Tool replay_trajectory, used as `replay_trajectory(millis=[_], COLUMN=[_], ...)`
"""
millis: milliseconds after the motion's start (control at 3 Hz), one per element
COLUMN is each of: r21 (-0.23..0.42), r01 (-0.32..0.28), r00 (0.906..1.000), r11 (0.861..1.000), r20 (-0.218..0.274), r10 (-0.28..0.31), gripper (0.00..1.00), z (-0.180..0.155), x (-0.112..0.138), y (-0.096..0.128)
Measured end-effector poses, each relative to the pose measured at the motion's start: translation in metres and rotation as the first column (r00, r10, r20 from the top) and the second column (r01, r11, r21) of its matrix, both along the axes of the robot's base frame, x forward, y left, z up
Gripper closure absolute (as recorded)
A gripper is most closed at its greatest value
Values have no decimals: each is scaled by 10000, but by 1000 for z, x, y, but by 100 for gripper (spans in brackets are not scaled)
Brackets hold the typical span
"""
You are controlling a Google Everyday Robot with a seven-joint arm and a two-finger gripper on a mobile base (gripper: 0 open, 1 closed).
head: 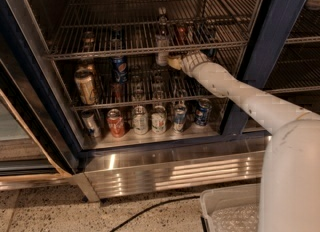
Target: Pick coke can from middle shelf of fridge
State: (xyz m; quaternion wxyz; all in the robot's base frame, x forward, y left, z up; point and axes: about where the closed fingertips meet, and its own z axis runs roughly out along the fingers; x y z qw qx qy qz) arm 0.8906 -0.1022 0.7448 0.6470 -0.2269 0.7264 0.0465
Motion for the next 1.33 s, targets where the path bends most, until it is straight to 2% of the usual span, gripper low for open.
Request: replay_trajectory(millis=[667, 1333], r21=[8, 4], r01=[614, 1000], r00=[9980, 9949], r11=[9981, 9950], r20=[118, 160], r10=[-614, -1000], gripper=[31, 29], z=[5, 9], x=[22, 18], y=[-1, -19])
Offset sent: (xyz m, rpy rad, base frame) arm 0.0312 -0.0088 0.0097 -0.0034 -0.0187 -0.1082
